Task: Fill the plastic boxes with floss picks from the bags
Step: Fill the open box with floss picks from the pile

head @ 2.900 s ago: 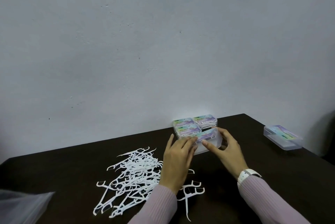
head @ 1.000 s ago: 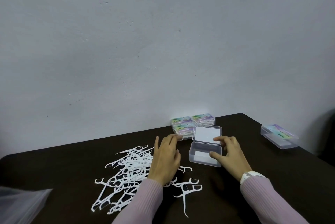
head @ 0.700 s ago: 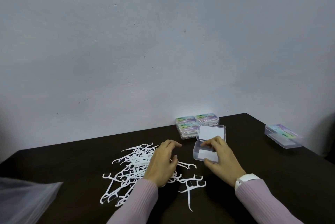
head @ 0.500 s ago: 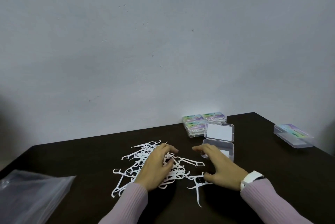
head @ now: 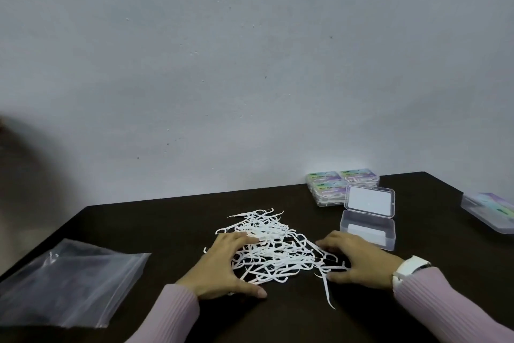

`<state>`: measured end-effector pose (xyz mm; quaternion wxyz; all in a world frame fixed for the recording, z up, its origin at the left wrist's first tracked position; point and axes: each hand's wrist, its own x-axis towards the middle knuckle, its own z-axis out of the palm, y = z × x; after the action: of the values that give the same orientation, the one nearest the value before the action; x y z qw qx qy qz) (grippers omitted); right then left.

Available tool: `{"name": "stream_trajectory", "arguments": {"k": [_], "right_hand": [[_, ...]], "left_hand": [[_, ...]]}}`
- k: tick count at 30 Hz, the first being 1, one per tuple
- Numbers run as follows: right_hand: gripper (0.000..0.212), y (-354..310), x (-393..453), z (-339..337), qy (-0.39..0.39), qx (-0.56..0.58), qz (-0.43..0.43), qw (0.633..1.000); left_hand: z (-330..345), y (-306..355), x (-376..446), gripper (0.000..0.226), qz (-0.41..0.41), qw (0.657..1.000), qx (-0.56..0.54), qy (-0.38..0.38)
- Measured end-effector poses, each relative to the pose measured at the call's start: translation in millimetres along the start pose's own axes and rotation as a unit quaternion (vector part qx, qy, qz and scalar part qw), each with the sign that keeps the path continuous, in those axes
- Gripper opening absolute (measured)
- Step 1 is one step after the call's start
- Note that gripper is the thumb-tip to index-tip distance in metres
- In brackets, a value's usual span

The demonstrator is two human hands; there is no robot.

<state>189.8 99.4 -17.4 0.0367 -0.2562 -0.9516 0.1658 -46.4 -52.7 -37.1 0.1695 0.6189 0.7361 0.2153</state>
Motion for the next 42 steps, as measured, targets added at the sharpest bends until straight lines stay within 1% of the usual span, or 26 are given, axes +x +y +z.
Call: {"name": "stream_trajectory", "arguments": {"k": [2,5,8,10,13,16,19,21,22,25,28,29,31,33,36,38,40,41,42], "right_hand": [[0.053,-1.2,3.1,2.6,0.023,0.012,-0.013,1.0],[0.041,-5.5,10.0,9.5,0.046,0.013,-0.028,0.998],[0.031,-12.6,17.9,15.3,0.073,0.006,-0.037,0.997],[0.029,-18.4,21.6,16.2,0.09,-0.006,-0.033,0.995],[0.035,-26.6,24.2,16.2,0.131,-0.017,-0.025,0.991],[0.045,-33.5,26.3,18.0,0.165,-0.036,-0.046,0.985],[0.055,-37.4,29.5,23.6,0.129,-0.041,-0.052,0.989],[0.049,-38.8,33.5,26.8,0.119,-0.064,-0.062,0.989],[0.045,-39.2,34.9,27.0,0.128,-0.079,-0.071,0.986],[0.035,-39.6,36.3,25.4,0.154,-0.134,-0.101,0.974],[0.026,-37.7,36.1,25.8,0.178,-0.167,-0.133,0.961],[0.025,-34.9,36.8,26.8,0.2,-0.17,-0.146,0.954],[0.032,-31.8,36.6,27.9,0.226,-0.162,-0.144,0.95],[0.033,-30.6,37.2,27.9,0.251,-0.169,-0.145,0.942],[0.029,-29.9,34.3,26.1,0.274,-0.153,-0.153,0.937],[0.025,-27.8,32.4,24.2,0.281,-0.125,-0.139,0.941],[0.015,-23.6,31.9,20.7,0.28,-0.066,-0.122,0.95],[0.009,-21.8,31.6,18.6,0.276,-0.029,-0.108,0.955],[0.007,-20.6,30.3,15.6,0.272,0.016,-0.094,0.957]], "left_hand": [[0.7,-3.1,0.3,0.092,0.004,1.0,-0.002,0.02],[6.4,-4.3,4.6,0.075,0.013,0.998,-0.034,0.053],[12.0,-3.2,8.8,0.055,0.035,0.995,-0.049,0.082],[13.0,-2.7,9.6,0.048,0.043,0.993,-0.057,0.095],[6.9,-2.8,6.7,0.052,0.044,0.994,-0.046,0.087],[-6.5,-6.1,2.4,0.061,0.017,0.997,-0.024,0.073],[-13.5,-8.9,-0.9,0.065,-0.008,0.999,0.019,0.046],[-11.8,-7.9,-1.9,0.065,-0.029,0.998,0.044,0.019],[-10.4,-7.0,-1.4,0.062,-0.031,0.998,0.045,0.02],[-6.9,-2.9,-0.5,0.046,-0.013,0.997,0.052,0.063],[-4.8,4.4,-2.1,0.035,0.017,0.989,0.098,0.106],[-4.0,6.4,-2.7,0.034,0.03,0.986,0.116,0.117],[-2.3,8.8,-2.9,0.032,0.056,0.978,0.152,0.134],[-0.8,9.2,-1.6,0.031,0.078,0.969,0.179,0.152],[2.0,6.6,1.5,0.029,0.106,0.958,0.203,0.175],[1.8,7.3,0.8,0.024,0.121,0.948,0.22,0.195],[1.5,4.4,0.7,0.02,0.141,0.939,0.226,0.218],[1.2,3.9,0.0,0.022,0.146,0.938,0.224,0.223],[1.0,3.7,0.1,0.025,0.149,0.936,0.225,0.227]]}}
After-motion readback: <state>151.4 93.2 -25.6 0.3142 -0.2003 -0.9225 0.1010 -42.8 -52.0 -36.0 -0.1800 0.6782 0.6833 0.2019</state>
